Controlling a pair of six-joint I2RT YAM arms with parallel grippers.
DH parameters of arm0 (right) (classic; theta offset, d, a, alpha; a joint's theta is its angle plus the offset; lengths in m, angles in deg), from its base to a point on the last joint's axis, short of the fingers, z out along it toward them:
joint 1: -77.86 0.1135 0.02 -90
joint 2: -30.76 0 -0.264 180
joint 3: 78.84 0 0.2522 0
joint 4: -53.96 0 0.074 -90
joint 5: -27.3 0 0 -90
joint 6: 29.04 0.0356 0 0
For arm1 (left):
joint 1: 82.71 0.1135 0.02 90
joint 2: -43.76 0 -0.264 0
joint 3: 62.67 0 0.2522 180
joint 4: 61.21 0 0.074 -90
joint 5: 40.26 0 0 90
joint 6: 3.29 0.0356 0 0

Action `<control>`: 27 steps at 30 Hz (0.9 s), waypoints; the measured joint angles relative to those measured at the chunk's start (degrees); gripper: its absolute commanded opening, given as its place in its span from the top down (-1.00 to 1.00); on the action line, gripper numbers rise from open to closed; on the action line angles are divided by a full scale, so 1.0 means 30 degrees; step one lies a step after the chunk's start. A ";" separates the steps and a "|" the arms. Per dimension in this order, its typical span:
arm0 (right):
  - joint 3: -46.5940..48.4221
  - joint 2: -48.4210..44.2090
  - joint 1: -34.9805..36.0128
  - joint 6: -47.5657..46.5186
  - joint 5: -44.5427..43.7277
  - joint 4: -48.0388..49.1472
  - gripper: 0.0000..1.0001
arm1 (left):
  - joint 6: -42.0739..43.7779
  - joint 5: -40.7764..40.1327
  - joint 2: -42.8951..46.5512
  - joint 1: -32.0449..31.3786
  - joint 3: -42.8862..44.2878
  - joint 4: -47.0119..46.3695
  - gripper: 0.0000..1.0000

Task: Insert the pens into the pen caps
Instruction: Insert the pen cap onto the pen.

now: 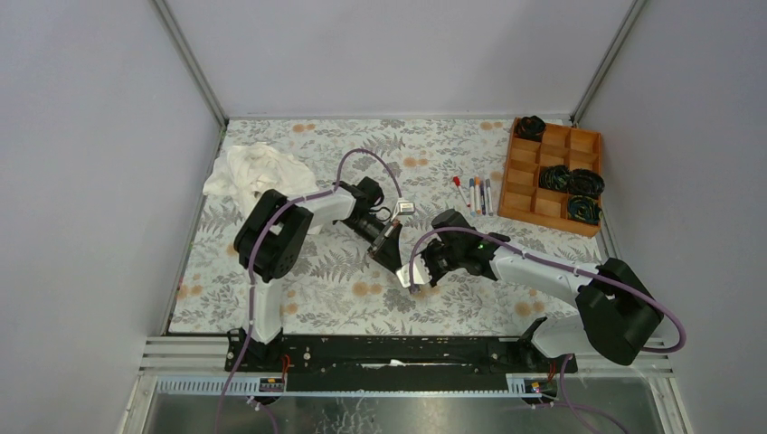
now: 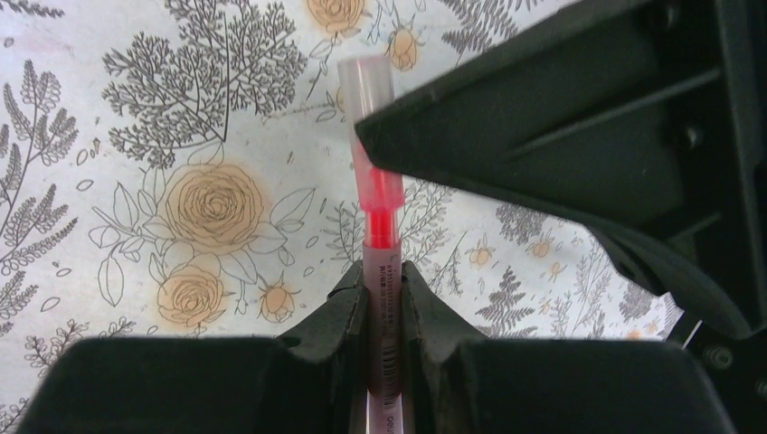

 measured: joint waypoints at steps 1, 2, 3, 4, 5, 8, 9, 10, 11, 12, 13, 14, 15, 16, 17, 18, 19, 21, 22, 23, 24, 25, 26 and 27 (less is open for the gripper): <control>0.0000 0.0000 0.0007 0.0087 0.0321 0.0029 1.00 | 0.0000 0.0066 -0.0051 0.0000 0.0015 -0.0015 1.00; 0.0000 0.0000 0.0066 0.0117 0.0452 0.0124 1.00 | -0.0007 0.0168 -0.0109 0.0000 0.0073 -0.0015 1.00; 0.0000 0.0000 0.0146 0.0146 0.0583 0.0204 1.00 | -0.0015 0.0291 -0.0138 -0.0007 0.0117 0.0000 1.00; 0.0000 0.0000 0.0175 0.0153 0.0605 0.0255 1.00 | -0.0015 0.0350 -0.0138 -0.0007 0.0131 0.0015 1.00; 0.0000 0.0000 0.0182 0.0160 0.0605 0.0284 1.00 | -0.0015 0.0386 -0.0138 0.0000 0.0138 0.0036 1.00; -0.0015 0.0000 0.0189 0.0160 0.0546 0.0415 1.00 | -0.0007 0.0459 -0.0138 0.0000 0.0138 0.0044 1.00; -0.0015 0.0000 0.0189 0.0160 0.0539 0.0459 1.00 | -0.0015 0.0466 -0.0138 0.0000 0.0138 0.0044 1.00; -0.0022 0.0000 0.0189 0.0153 0.0546 0.0474 1.00 | -0.0015 0.0481 -0.0138 0.0000 0.0138 0.0044 1.00; -0.0029 0.0000 0.0189 0.0146 0.0576 0.0481 1.00 | -0.0015 0.0474 -0.0138 0.0000 0.0138 0.0051 1.00; -0.0029 0.0000 0.0189 0.0138 0.0663 0.0474 1.00 | -0.0022 0.0481 -0.0146 0.0000 0.0138 0.0058 1.00; -0.0029 0.0000 0.0189 0.0138 0.0765 0.0437 1.00 | -0.0022 0.0488 -0.0146 0.0000 0.0138 0.0102 1.00; -0.0029 0.0000 0.0189 0.0131 0.0889 0.0393 1.00 | -0.0036 0.0488 -0.0168 0.0000 0.0138 0.0175 0.97; -0.0029 0.0000 0.0189 0.0138 0.1005 0.0335 1.00 | -0.0066 0.0495 -0.0219 0.0000 0.0153 0.0248 0.94; -0.0036 0.0000 0.0189 0.0138 0.1115 0.0299 1.00 | -0.0117 0.0525 -0.0270 -0.0007 0.0197 0.0306 0.89; -0.0036 0.0000 0.0182 0.0146 0.1188 0.0284 1.00 | -0.0175 0.0554 -0.0357 -0.0022 0.0284 0.0437 0.83; -0.0036 0.0000 0.0182 0.0160 0.1231 0.0277 1.00 | -0.0240 0.0554 -0.0401 -0.0022 0.0335 0.0539 0.78; -0.0036 0.0000 0.0182 0.0204 0.1268 0.0277 1.00 | -0.0284 0.0539 -0.0423 -0.0022 0.0386 0.0627 0.73; -0.0044 0.0000 0.0182 0.0306 0.1319 0.0328 1.00 | -0.0430 0.0437 -0.0444 -0.0022 0.0525 0.0801 0.65; -0.0058 0.0000 0.0182 0.0372 0.1341 0.0408 1.00 | -0.0503 0.0386 -0.0466 -0.0022 0.0619 0.0838 0.61; -0.0066 0.0000 0.0182 0.0423 0.1333 0.0466 1.00 | -0.0561 0.0284 -0.0466 -0.0022 0.0699 0.0882 0.58; -0.0080 0.0000 0.0182 0.0466 0.1326 0.0532 1.00 | -0.0576 0.0197 -0.0466 -0.0022 0.0750 0.0918 0.56; -0.0146 0.0000 0.0182 0.0532 0.1341 0.0627 1.00 | -0.0605 0.0131 -0.0466 -0.0022 0.0816 0.0962 0.54; -0.0204 0.0000 0.0189 0.0576 0.1428 0.0721 1.00 | -0.0634 0.0095 -0.0466 -0.0022 0.0867 0.0925 0.52; -0.0262 0.0000 0.0240 0.0597 0.1617 0.0787 1.00 | -0.0641 0.0036 -0.0466 -0.0015 0.0962 0.0794 0.49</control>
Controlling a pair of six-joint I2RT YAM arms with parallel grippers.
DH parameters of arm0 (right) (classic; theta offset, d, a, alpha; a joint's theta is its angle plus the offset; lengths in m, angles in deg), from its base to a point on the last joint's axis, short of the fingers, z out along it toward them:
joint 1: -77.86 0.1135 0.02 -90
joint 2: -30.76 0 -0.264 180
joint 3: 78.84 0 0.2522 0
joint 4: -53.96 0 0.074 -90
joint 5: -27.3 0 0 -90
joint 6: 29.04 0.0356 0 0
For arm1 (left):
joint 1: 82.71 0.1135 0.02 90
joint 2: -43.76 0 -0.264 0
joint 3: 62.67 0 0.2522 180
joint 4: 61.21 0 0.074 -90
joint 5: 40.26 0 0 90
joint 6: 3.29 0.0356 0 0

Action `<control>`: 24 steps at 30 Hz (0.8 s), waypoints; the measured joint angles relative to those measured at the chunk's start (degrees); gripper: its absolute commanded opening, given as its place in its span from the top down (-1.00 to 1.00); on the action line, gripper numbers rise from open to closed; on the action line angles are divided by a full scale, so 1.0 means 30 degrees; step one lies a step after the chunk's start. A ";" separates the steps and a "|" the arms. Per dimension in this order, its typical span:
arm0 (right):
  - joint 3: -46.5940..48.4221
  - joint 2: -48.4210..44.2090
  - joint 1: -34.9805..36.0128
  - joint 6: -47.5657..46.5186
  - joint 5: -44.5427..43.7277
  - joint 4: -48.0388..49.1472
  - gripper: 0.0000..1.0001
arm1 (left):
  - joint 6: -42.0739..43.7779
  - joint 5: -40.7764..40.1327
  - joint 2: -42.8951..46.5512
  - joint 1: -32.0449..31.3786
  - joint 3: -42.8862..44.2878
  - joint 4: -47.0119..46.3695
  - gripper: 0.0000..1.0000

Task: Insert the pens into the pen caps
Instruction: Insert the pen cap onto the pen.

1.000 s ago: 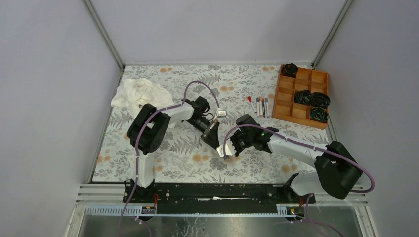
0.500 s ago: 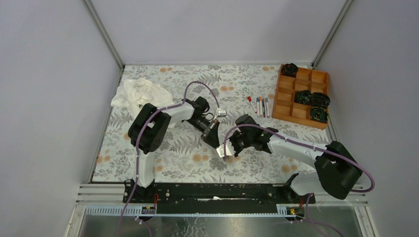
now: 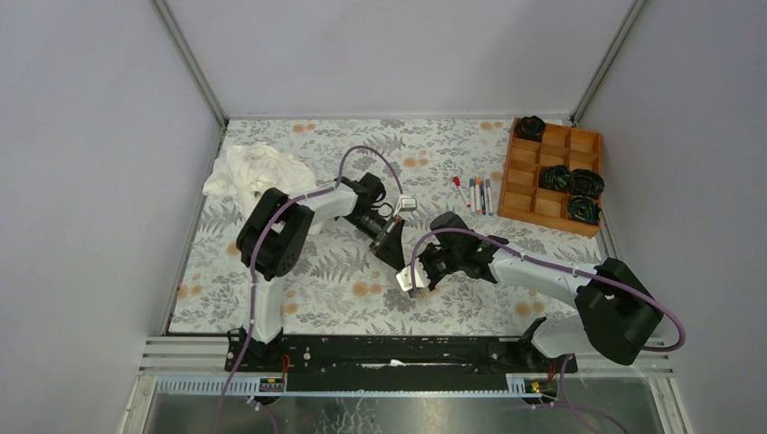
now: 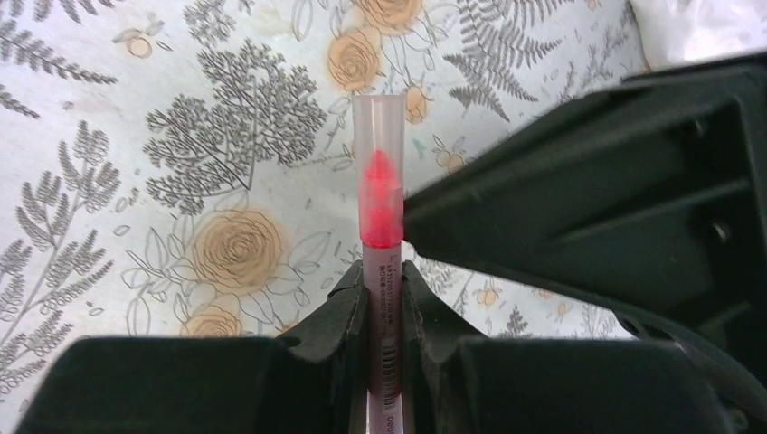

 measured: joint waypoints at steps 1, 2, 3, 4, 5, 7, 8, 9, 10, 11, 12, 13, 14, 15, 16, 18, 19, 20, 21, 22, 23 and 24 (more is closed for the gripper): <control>-0.0066 0.0000 0.0073 0.0015 0.0233 0.0044 1.00 | -0.0007 -0.0036 0.0000 0.0044 0.0080 -0.0160 0.45; -0.0117 0.0000 0.0182 0.0051 0.0357 0.0058 1.00 | -0.0007 -0.0044 0.0000 0.0087 0.0138 -0.0262 0.42; -0.0160 0.0000 0.0233 0.0066 0.0495 0.0051 1.00 | 0.0000 -0.0102 0.0000 0.0168 0.0175 -0.0342 0.37; -0.0189 0.0000 0.0270 0.0095 0.0648 0.0051 1.00 | -0.0007 -0.0160 0.0007 0.0226 0.0175 -0.0401 0.35; -0.0204 0.0000 0.0284 0.0131 0.0743 0.0051 1.00 | -0.0022 -0.0233 0.0007 0.0277 0.0175 -0.0444 0.32; -0.0204 0.0000 0.0291 0.0197 0.0787 0.0066 1.00 | -0.0036 -0.0328 0.0029 0.0466 0.0168 -0.0532 0.29; -0.0204 0.0000 0.0291 0.0240 0.0787 0.0058 1.00 | -0.0087 -0.0372 0.0073 0.0546 0.0160 -0.0590 0.27; -0.0204 0.0000 0.0284 0.0291 0.0801 0.0051 1.00 | -0.0182 -0.0401 0.0204 0.0641 0.0080 -0.0765 0.26; -0.0204 0.0000 0.0284 0.0350 0.0852 0.0051 1.00 | -0.0299 -0.0466 0.0408 0.0765 -0.0058 -0.0911 0.22; -0.0204 0.0000 0.0277 0.0423 0.0998 0.0036 1.00 | -0.0452 -0.0532 0.0699 0.0903 -0.0204 -0.1086 0.18; -0.0204 0.0000 0.0233 0.0503 0.1195 0.0015 1.00 | -0.0685 -0.0678 0.1100 0.1071 -0.0423 -0.1377 0.15; -0.0197 -0.0022 0.0131 0.0648 0.1457 -0.0102 1.00 | -0.0896 -0.0838 0.1545 0.1246 -0.0627 -0.1654 0.14; -0.0182 -0.0095 -0.0015 0.0772 0.1778 -0.0291 1.00 | -0.1290 -0.1115 0.2229 0.1494 -0.0976 -0.2127 0.13; -0.0138 -0.0182 -0.0226 0.0889 0.2106 -0.0561 1.00 | -0.1741 -0.1399 0.3009 0.1749 -0.1355 -0.2667 0.10; -0.0022 -0.0313 -0.0546 0.1020 0.2572 -0.1005 1.00 | -0.2353 -0.1945 0.4153 0.2069 -0.1953 -0.3679 0.04; 0.0379 -0.0525 -0.1275 0.1217 0.3410 -0.1953 1.00 | -0.3417 -0.2863 0.6397 0.2470 -0.2929 -0.5406 -0.10; 0.0780 -0.0605 -0.1734 0.1304 0.3956 -0.2667 1.00 | -0.4095 -0.3606 0.7781 0.2652 -0.3636 -0.6972 -0.19; 0.1107 -0.0656 -0.2055 0.1428 0.4386 -0.3155 1.00 | -0.4758 -0.4240 0.9041 0.2710 -0.4357 -0.8641 -0.26; 0.1494 -0.0685 -0.2404 0.1625 0.4860 -0.3759 1.00 | -0.5428 -0.4874 1.0309 0.2703 -0.5202 -1.0579 -0.30; 0.1865 -0.0750 -0.2747 0.1938 0.5370 -0.4262 1.00 | -0.6025 -0.5479 1.1489 0.2637 -0.6054 -1.2509 -0.31; 0.2127 -0.0838 -0.3009 0.2375 0.5727 -0.4568 1.00 | -0.6659 -0.6142 1.2582 0.2543 -0.6951 -1.4695 -0.33; 0.2404 -0.0962 -0.3300 0.3111 0.6098 -0.4867 1.00 | -0.7235 -0.6841 1.3464 0.2412 -0.7854 -1.6968 -0.40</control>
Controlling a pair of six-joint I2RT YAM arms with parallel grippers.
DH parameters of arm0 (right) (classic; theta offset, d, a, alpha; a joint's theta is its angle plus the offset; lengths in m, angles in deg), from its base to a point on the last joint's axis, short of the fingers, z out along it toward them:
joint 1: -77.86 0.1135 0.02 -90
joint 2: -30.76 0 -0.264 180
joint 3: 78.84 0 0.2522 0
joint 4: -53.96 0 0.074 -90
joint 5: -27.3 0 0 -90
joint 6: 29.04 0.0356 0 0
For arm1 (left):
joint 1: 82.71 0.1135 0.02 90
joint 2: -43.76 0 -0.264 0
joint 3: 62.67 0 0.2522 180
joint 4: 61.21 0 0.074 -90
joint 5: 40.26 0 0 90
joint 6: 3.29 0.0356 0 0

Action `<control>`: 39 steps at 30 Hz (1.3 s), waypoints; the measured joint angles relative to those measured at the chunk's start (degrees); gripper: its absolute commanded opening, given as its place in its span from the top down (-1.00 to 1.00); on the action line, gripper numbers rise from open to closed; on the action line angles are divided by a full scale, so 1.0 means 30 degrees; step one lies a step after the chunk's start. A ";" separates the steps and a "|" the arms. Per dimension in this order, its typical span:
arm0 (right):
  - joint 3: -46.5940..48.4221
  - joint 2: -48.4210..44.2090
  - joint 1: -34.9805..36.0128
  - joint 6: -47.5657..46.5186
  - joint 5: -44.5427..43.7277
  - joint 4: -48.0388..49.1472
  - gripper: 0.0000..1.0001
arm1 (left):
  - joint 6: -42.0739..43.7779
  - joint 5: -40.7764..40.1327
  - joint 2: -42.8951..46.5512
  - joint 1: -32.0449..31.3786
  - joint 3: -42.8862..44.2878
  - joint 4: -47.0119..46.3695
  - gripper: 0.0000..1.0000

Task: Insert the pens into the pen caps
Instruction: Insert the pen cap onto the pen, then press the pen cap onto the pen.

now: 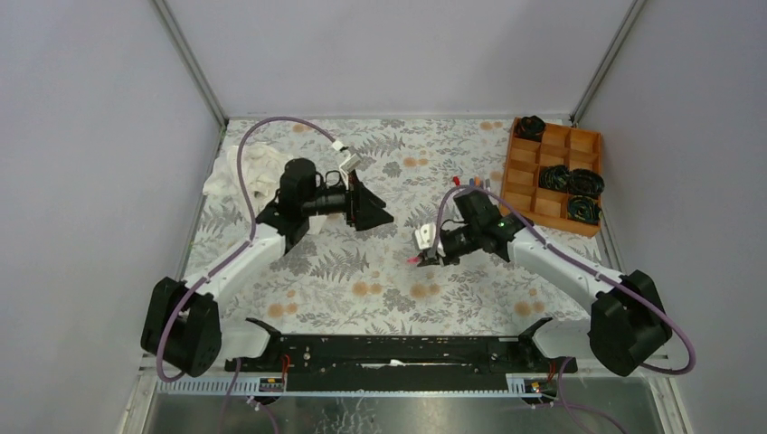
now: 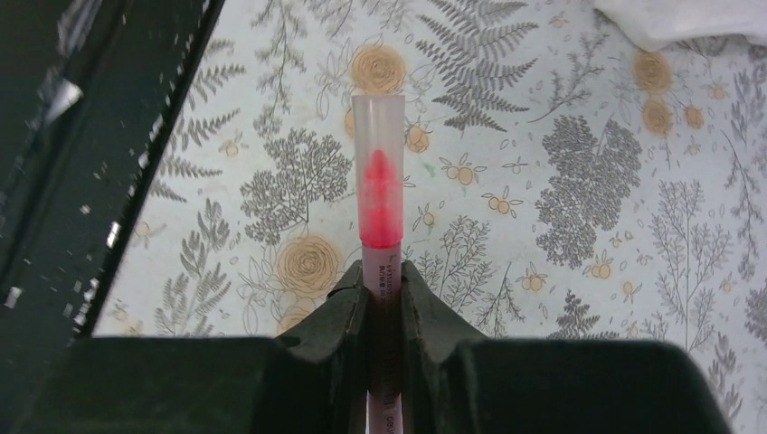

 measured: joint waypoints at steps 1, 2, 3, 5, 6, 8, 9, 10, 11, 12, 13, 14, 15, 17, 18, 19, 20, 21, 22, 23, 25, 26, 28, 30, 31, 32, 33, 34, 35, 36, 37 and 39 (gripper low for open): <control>0.0270 -0.0138 -0.0270 0.0962 0.0313 -0.0182 1.00 | -0.0503 -0.0619 0.0627 -0.0138 -0.0867 -0.2178 -0.43; 0.0605 -0.0284 -0.0532 0.2164 0.0612 -0.0240 1.00 | -0.0838 -0.1115 0.0969 -0.0255 -0.1494 -0.3730 -0.54; 0.0882 -0.0401 -0.0721 0.3264 0.0714 -0.0211 1.00 | -0.1304 -0.1792 0.1253 -0.0393 -0.2317 -0.5785 -0.79; 0.1515 -0.0605 -0.1122 0.5807 0.1078 0.0015 1.00 | -0.1996 -0.2834 0.1435 -0.0488 -0.3359 -0.8451 -0.97; 0.1807 -0.0663 -0.1311 0.7031 0.1246 0.0175 1.00 | -0.2375 -0.3446 0.1545 -0.0561 -0.3825 -0.9697 -0.98; 0.2528 -0.0670 -0.1807 0.9959 0.1719 0.0743 1.00 | -0.3308 -0.4896 0.1996 -0.0568 -0.4830 -1.2335 -0.98; 0.2739 -0.0670 -0.1982 1.1016 0.1865 0.1013 1.00 | -0.3840 -0.5566 0.2251 -0.0561 -0.5231 -1.3639 -0.98; 0.3060 -0.0663 -0.2215 1.2488 0.2076 0.1188 1.00 | -0.4277 -0.6011 0.2433 -0.0561 -0.5486 -1.4695 -0.97; 0.3322 -0.0663 -0.2375 1.3624 0.2251 0.1355 1.00 | -0.4925 -0.6477 0.2579 -0.0546 -0.5690 -1.5985 -0.97; 0.3614 -0.0656 -0.2528 1.4841 0.2484 0.1523 1.00 | -0.5639 -0.6790 0.2616 -0.0546 -0.5705 -1.7092 -0.98; 0.3883 -0.0656 -0.2652 1.5970 0.2725 0.1668 1.00 | -0.6404 -0.7009 0.2572 -0.0546 -0.5654 -1.7988 -0.97; 0.4124 -0.0656 -0.2747 1.7194 0.3009 0.1982 1.00 | -0.7293 -0.7184 0.2492 -0.0546 -0.5566 -1.8804 -0.98; 0.4197 -0.0656 -0.2776 1.7952 0.3191 0.2222 1.00 | -0.8211 -0.7300 0.2346 -0.0546 -0.5413 -1.9387 -0.97; 0.4226 -0.0670 -0.2805 2.0218 0.3614 0.3169 1.00 | -1.0302 -0.7628 0.1865 -0.0554 -0.5049 -2.0538 -0.96; 0.4226 -0.0670 -0.2820 2.1289 0.3723 0.3599 1.00 | -1.1307 -0.7934 0.1617 -0.0576 -0.5020 -2.1165 -0.95; 0.4226 -0.0670 -0.2827 2.2294 0.3876 0.4036 1.00 | -1.2247 -0.8284 0.1421 -0.0678 -0.5049 -2.1646 -0.94; 0.4233 -0.0670 -0.2849 2.3219 0.4029 0.4473 1.00 | -1.3078 -0.8750 0.1224 -0.0794 -0.5085 -2.2076 -0.94; 0.4255 -0.0670 -0.2856 2.3890 0.4109 0.4765 1.00 | -1.3690 -0.9143 0.1093 -0.0962 -0.5166 -2.2352 -0.92; 0.4262 -0.0663 -0.2871 2.4618 0.4182 0.5151 1.00 | -1.4185 -0.9500 0.1013 -0.1224 -0.5231 -2.2505 -0.91; 0.4269 -0.0663 -0.2892 2.5420 0.4240 0.5676 1.00 | -1.4644 -0.9959 0.0954 -0.1654 -0.5260 -2.2556 -0.90; 0.4364 -0.0627 -0.2907 2.6702 0.4459 0.6557 1.00 | -1.5030 -1.0557 0.0918 -0.2382 -0.5253 -2.2476 -0.89; 0.4437 -0.0590 -0.2907 2.7277 0.4561 0.7002 1.00 | -1.5052 -1.0841 0.0925 -0.2674 -0.5246 -2.2352 -0.87; 0.4532 -0.0546 -0.2907 2.7948 0.4677 0.7548 1.00 | -1.5001 -1.1409 0.0933 -0.3220 -0.5238 -2.1864 -0.74; 0.4619 -0.0444 -0.2907 2.8450 0.4685 0.7978 1.00 | -1.4950 -1.1825 0.0852 -0.3606 -0.5238 -2.1529 -0.57; 0.4626 -0.0364 -0.2907 2.8778 0.4677 0.8276 1.00 | -1.4943 -1.1978 0.0699 -0.3752 -0.5195 -2.1515 -0.48; 0.4619 -0.0328 -0.2907 2.8924 0.4685 0.8393 1.00 | -1.5016 -1.2029 0.0583 -0.3825 -0.5129 -2.1507 -0.44; 0.4612 -0.0277 -0.2907 2.9215 0.4677 0.8633 1.00 | -1.4994 -1.2043 0.0357 -0.3927 -0.4983 -2.1493 -0.41; 0.4590 -0.0240 -0.2907 2.9434 0.4677 0.8808 1.00 | -1.5045 -1.2050 0.0197 -0.3978 -0.4881 -2.1485 -0.37; 0.4575 -0.0219 -0.2907 2.9704 0.4670 0.9078 1.00 | -1.5052 -1.2050 0.0022 -0.4073 -0.4779 -2.1485 -0.29; 0.4568 -0.0204 -0.2907 2.9820 0.4670 0.9173 1.00 | -1.5052 -1.2058 -0.0117 -0.4095 -0.4714 -2.1485 -0.18; 0.4561 -0.0189 -0.2907 2.9922 0.4663 0.9289 1.00 | -1.5052 -1.2072 -0.0219 -0.4131 -0.4692 -2.1493 -0.10; 0.4546 -0.0131 -0.2907 3.0082 0.4656 0.9471 1.00 | -1.5110 -1.2087 -0.0335 -0.4197 -0.4685 -2.1485 0.06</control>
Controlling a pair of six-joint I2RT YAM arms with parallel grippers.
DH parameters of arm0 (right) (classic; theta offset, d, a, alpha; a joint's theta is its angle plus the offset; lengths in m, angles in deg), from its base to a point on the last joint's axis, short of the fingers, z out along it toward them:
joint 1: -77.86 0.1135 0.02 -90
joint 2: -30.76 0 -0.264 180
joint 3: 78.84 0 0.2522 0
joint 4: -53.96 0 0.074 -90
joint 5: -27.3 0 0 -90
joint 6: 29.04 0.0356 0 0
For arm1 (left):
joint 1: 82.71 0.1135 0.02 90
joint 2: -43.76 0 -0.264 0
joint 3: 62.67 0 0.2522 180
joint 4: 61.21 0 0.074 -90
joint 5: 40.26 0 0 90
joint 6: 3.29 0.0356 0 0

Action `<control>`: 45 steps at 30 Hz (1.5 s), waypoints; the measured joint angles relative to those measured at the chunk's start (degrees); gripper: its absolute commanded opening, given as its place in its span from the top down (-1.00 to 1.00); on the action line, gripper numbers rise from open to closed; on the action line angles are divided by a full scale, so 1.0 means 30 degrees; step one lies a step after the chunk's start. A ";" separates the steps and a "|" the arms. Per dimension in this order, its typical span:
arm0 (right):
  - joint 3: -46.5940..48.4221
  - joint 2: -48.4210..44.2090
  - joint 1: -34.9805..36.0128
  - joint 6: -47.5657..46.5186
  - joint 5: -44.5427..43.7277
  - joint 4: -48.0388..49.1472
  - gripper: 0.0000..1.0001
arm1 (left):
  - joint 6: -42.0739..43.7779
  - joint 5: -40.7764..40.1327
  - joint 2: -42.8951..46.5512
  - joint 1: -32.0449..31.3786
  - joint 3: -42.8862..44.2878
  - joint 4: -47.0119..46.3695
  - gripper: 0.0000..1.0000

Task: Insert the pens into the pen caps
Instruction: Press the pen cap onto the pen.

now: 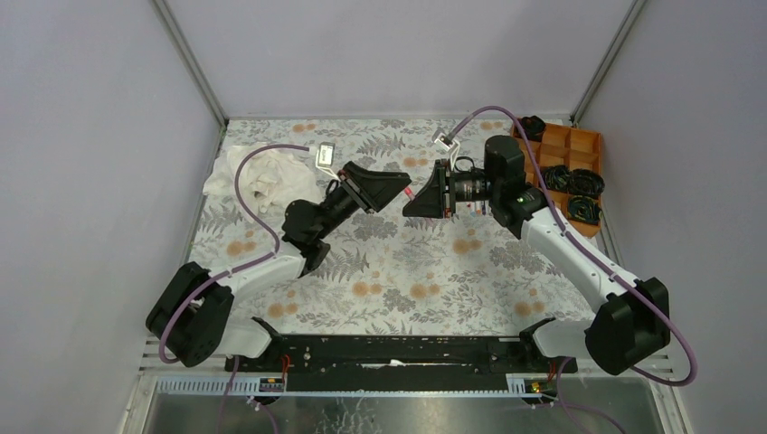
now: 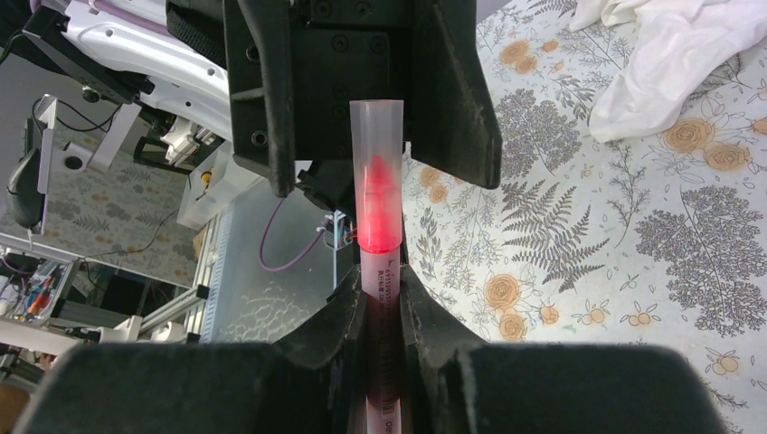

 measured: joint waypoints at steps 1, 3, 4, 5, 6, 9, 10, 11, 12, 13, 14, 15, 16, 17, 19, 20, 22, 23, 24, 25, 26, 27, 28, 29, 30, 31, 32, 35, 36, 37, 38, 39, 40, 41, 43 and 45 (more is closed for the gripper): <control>0.0000 0.0029 0.0000 0.0066 0.0000 0.0044 1.00 | 0.0000 0.0015 -0.0036 0.0000 0.0022 0.0000 0.16; -0.0007 0.0080 0.0000 0.0168 -0.0022 0.0044 1.00 | -0.0022 0.0044 -0.0102 -0.0036 0.0124 0.0015 0.34; -0.0007 0.0102 0.0000 0.0226 -0.0029 0.0044 1.00 | -0.0007 0.0058 -0.0124 -0.0080 0.0204 0.0029 0.47; -0.0007 0.0109 0.0000 0.0270 -0.0044 0.0044 1.00 | -0.0022 0.0058 -0.0138 -0.0087 0.0270 0.0036 0.62; -0.0022 0.0109 0.0000 0.0291 0.0015 0.0073 1.00 | 0.0080 0.0044 -0.0138 -0.0109 0.0328 0.0087 0.81; -0.0073 0.0109 0.0007 0.0328 0.0007 0.0189 1.00 | 0.0168 0.0051 -0.0175 -0.0087 0.0342 0.0197 1.00; -0.0124 0.0109 0.0000 0.0342 0.0007 0.0182 1.00 | 0.0204 0.0066 -0.0182 -0.0095 0.0357 0.0240 1.00; -0.0131 0.0109 0.0000 0.0342 0.0000 0.0175 1.00 | 0.0211 0.0058 -0.0204 -0.0109 0.0364 0.0262 1.00; -0.0131 0.0109 0.0000 0.0350 -0.0022 0.0175 1.00 | 0.0211 0.0058 -0.0226 -0.0124 0.0372 0.0270 1.00; -0.0131 0.0109 -0.0007 0.0350 -0.0051 0.0168 1.00 | 0.0233 0.0007 -0.0233 -0.0168 0.0372 0.0328 1.00; -0.0131 0.0109 -0.0029 0.0350 -0.0051 0.0153 1.00 | 0.0277 -0.0138 -0.0233 -0.0335 0.0372 0.0372 1.00; -0.0117 0.0117 -0.0066 0.0350 -0.0015 0.0051 1.00 | 0.0401 -0.0517 -0.0226 -0.0561 0.0372 0.0481 1.00; -0.0102 0.0117 -0.0117 0.0342 0.0029 -0.0066 1.00 | 0.0561 -0.0889 -0.0226 -0.0765 0.0372 0.0561 1.00; -0.0044 0.0153 -0.0182 0.0321 0.0109 -0.0248 1.00 | 0.0743 -0.1508 -0.0226 -0.1064 0.0372 0.0707 1.00; 0.0233 0.0342 -0.0342 0.0306 0.0393 -0.0554 1.00 | 0.1173 -0.3038 -0.0226 -0.1712 0.0372 0.0838 1.00; 0.0379 0.0459 -0.0415 0.0313 0.0554 -0.0576 1.00 | 0.1370 -0.3781 -0.0226 -0.2004 0.0372 0.0831 1.00; 0.0576 0.0583 -0.0546 0.0430 0.0838 -0.0546 1.00 | 0.1698 -0.5508 -0.0240 -0.2739 0.0350 0.0641 1.00; 0.0612 0.0583 -0.0619 0.0517 0.1013 -0.0546 1.00 | 0.1829 -0.6091 -0.0270 -0.3024 0.0299 0.0452 1.00; 0.0648 0.0583 -0.0678 0.0641 0.1115 -0.0532 1.00 | 0.1931 -0.6703 -0.0335 -0.3308 0.0240 0.0248 1.00; 0.0656 0.0590 -0.0758 0.0801 0.1326 -0.0466 1.00 | 0.2040 -0.7431 -0.0474 -0.3665 0.0189 -0.0124 1.00; 0.0663 0.0612 -0.0860 0.0969 0.1574 -0.0393 1.00 | 0.2120 -0.8029 -0.0634 -0.3971 0.0168 -0.0459 1.00; 0.0670 0.0663 -0.0976 0.1173 0.1909 -0.0306 1.00 | 0.2193 -0.8575 -0.0860 -0.4240 0.0160 -0.0882 1.00; 0.0678 0.0736 -0.1078 0.1319 0.2149 -0.0233 1.00 | 0.2259 -0.9063 -0.1129 -0.4466 0.0153 -0.1348 1.00; 0.0685 0.0801 -0.1137 0.1421 0.2288 -0.0175 1.00 | 0.2273 -0.9398 -0.1341 -0.4605 0.0138 -0.1683 1.00; 0.0678 0.0896 -0.1202 0.1537 0.2463 -0.0109 1.00 | 0.2295 -0.9785 -0.1581 -0.4736 0.0109 -0.2076 1.00; 0.0685 0.0984 -0.1275 0.1647 0.2681 -0.0029 1.00 | 0.2295 -0.9996 -0.1785 -0.4838 0.0066 -0.2433 1.00; 0.0678 0.1064 -0.1341 0.1712 0.2900 0.0015 1.00 | 0.2288 -1.0222 -0.1996 -0.4947 0.0036 -0.2827 1.00; 0.0685 0.1173 -0.1559 0.1865 0.3541 0.0036 1.00 | 0.2200 -1.0550 -0.2506 -0.5173 0.0000 -0.3708 1.00; 0.0678 0.1180 -0.1625 0.1872 0.3752 0.0029 1.00 | 0.2157 -1.0586 -0.2652 -0.5231 -0.0007 -0.3985 1.00; 0.0678 0.1188 -0.1668 0.1865 0.3949 0.0022 1.00 | 0.2091 -1.0579 -0.2783 -0.5268 -0.0022 -0.4269 1.00; 0.0685 0.1188 -0.1705 0.1800 0.4065 -0.0007 1.00 | 0.2055 -1.0571 -0.2922 -0.5311 -0.0044 -0.4554 1.00; 0.0678 0.1188 -0.1712 0.1727 0.4146 -0.0102 1.00 | 0.2047 -1.0571 -0.2965 -0.5333 -0.0080 -0.4699 1.00; 0.0678 0.1188 -0.1719 0.1625 0.4182 -0.0204 1.00 | 0.2055 -1.0550 -0.2958 -0.5340 -0.0146 -0.4743 1.00; 0.0678 0.1188 -0.1712 0.1545 0.4189 -0.0299 1.00 | 0.2098 -1.0535 -0.2907 -0.5348 -0.0160 -0.4685 1.00; 0.0678 0.1180 -0.1741 0.1413 0.4204 -0.0393 1.00 | 0.2339 -1.0491 -0.2783 -0.5377 -0.0058 -0.4226 1.00; 0.0772 0.1180 -0.1902 0.1392 0.4393 -0.0430 1.00 | 0.2550 -1.0499 -0.2841 -0.5486 0.0328 -0.3767 1.00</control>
